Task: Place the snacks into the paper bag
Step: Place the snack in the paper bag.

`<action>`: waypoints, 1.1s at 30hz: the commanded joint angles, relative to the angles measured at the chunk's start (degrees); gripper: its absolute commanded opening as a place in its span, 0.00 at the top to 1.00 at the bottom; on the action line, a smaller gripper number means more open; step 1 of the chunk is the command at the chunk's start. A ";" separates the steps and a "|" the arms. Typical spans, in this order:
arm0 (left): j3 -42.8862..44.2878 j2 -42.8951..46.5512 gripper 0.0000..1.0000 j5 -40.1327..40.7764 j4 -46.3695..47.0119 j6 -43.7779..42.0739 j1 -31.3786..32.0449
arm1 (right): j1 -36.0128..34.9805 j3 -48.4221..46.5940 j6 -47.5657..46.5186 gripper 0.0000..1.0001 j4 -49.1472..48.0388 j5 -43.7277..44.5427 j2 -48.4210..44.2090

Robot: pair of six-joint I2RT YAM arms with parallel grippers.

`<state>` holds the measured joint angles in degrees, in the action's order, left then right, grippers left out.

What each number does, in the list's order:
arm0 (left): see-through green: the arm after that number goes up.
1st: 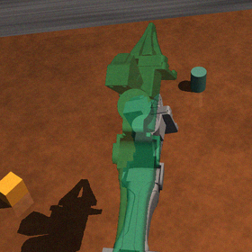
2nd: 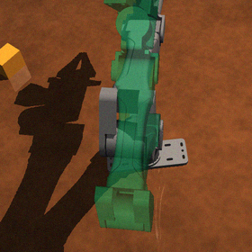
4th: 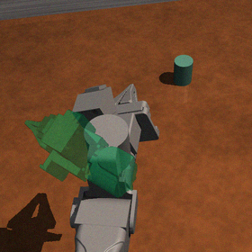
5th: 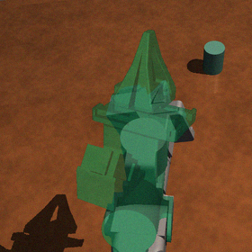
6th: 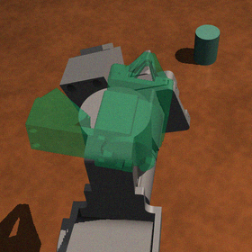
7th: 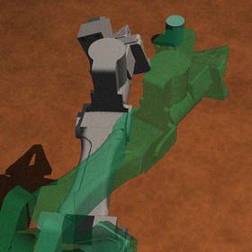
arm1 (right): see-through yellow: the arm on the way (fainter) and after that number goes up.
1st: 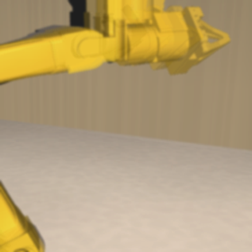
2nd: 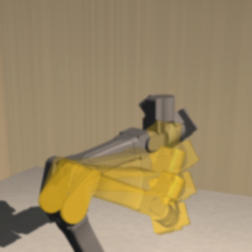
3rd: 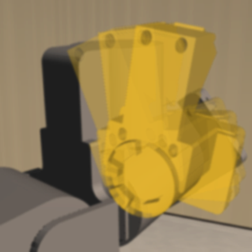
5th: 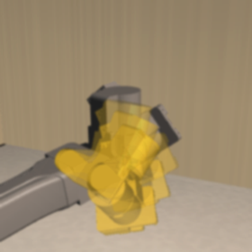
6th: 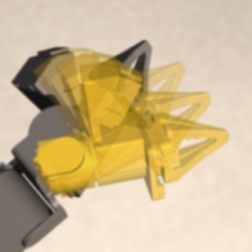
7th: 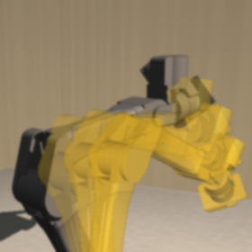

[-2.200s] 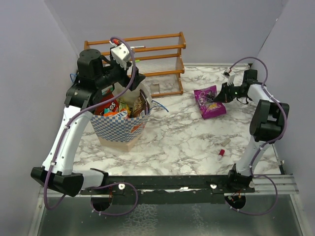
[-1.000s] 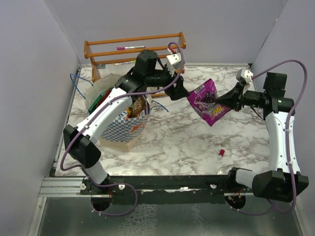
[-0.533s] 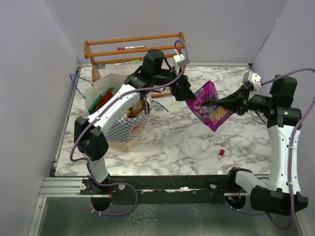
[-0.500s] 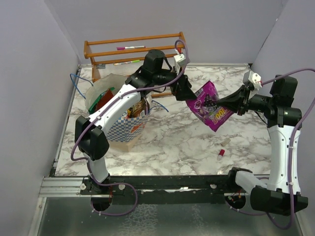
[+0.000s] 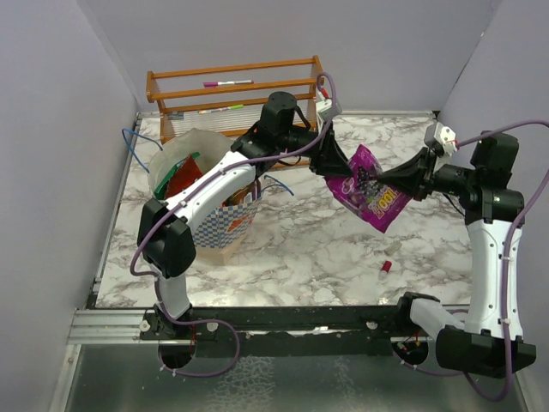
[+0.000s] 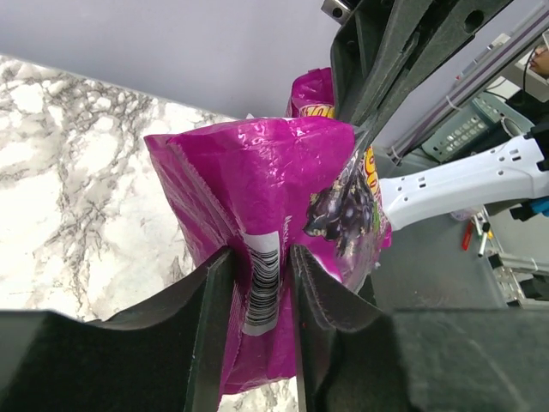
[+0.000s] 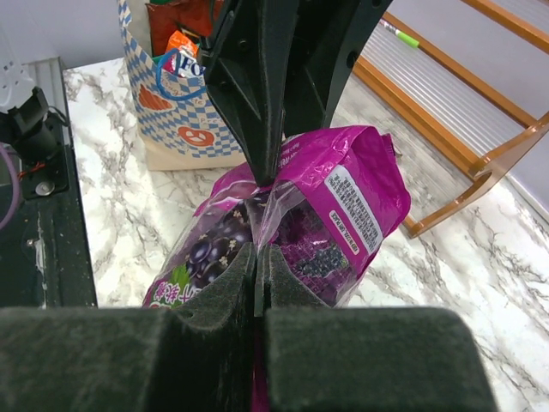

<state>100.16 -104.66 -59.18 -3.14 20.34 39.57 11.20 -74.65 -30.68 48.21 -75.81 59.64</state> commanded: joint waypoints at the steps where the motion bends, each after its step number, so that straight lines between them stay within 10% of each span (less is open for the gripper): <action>1: 1.38 -1.02 0.73 -4.47 1.42 0.36 1.64 | -0.22 1.22 0.14 0.99 -5.14 -1.87 -1.01; 5: 2.29 -0.37 1.00 -3.43 -1.44 -3.02 1.65 | -0.22 3.10 -0.02 0.99 -6.26 -0.23 -1.40; 11: 3.82 2.94 1.00 3.93 -9.17 -11.97 1.65 | -0.22 4.37 0.31 0.97 -6.55 6.74 -2.17; 22: 6.49 8.98 1.00 19.30 -15.50 -19.18 0.73 | -0.22 2.97 1.91 0.46 -4.79 13.26 -2.45; 33: 11.22 15.46 1.00 34.85 -20.21 -28.12 -0.62 | -0.22 8.74 5.44 0.19 -9.68 20.28 -4.12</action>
<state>106.04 -95.31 -32.42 -25.58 -2.52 39.44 11.14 -69.41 -27.11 42.39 -61.14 57.25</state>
